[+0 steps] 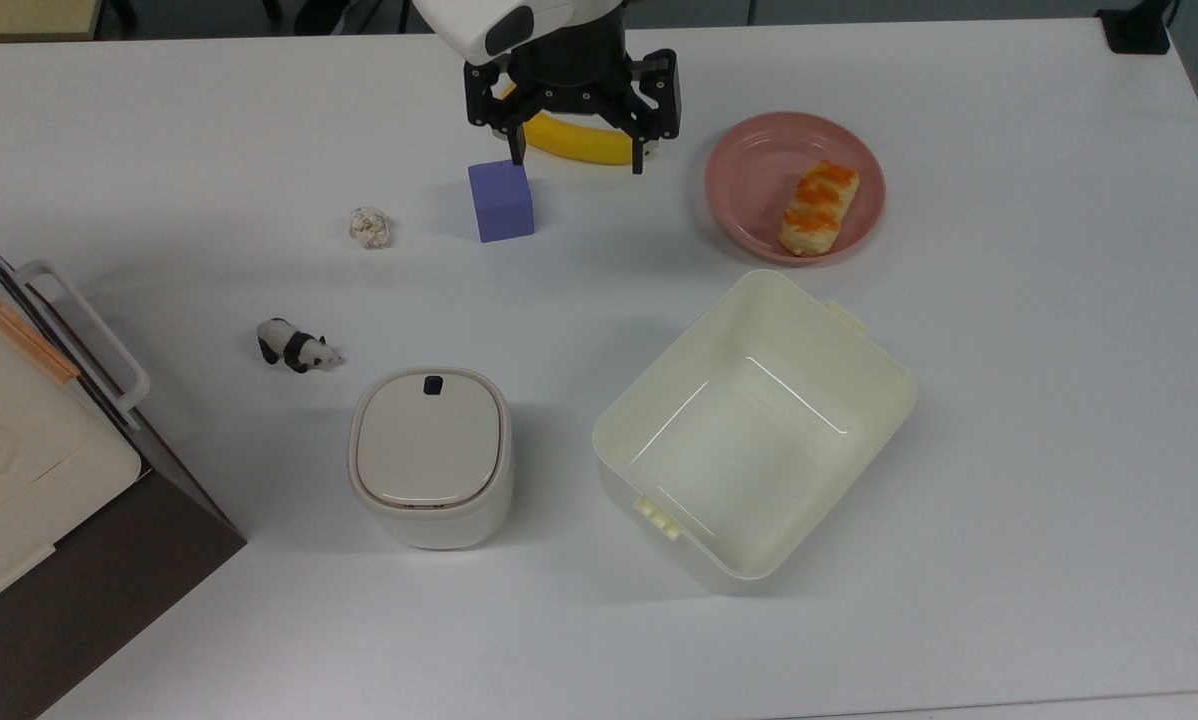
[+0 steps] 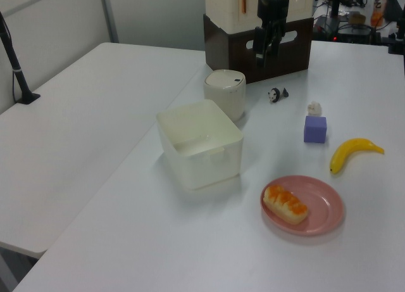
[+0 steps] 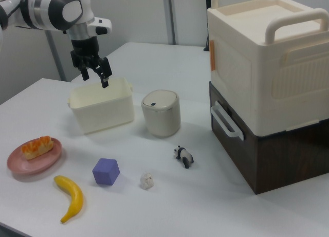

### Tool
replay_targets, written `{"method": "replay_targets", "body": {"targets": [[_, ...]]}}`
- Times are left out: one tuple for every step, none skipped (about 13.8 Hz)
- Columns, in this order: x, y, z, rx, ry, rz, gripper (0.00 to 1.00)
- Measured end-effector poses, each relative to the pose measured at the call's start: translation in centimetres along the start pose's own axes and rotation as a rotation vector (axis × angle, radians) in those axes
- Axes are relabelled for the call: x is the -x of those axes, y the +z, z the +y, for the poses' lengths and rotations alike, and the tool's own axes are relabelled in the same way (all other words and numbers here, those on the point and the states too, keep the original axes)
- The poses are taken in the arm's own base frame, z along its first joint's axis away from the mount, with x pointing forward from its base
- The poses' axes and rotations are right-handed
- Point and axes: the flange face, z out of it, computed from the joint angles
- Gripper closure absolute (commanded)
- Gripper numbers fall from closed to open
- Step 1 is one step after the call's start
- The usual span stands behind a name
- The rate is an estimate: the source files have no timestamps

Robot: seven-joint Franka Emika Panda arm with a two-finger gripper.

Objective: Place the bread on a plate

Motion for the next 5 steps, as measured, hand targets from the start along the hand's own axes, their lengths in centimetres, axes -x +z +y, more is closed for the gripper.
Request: {"method": "replay_targets", "body": {"targets": [[-0.07,0.0,0.23,0.0,0.004,0.001,0.0],[-0.12,-0.03,0.4,0.0,0.007,0.001,0.0],[-0.14,-0.12,0.45,0.0,0.008,0.003,0.0],[-0.16,-0.26,0.45,-0.001,0.013,0.006,0.0],[-0.2,-0.43,0.47,-0.002,0.021,0.009,0.0]]}}
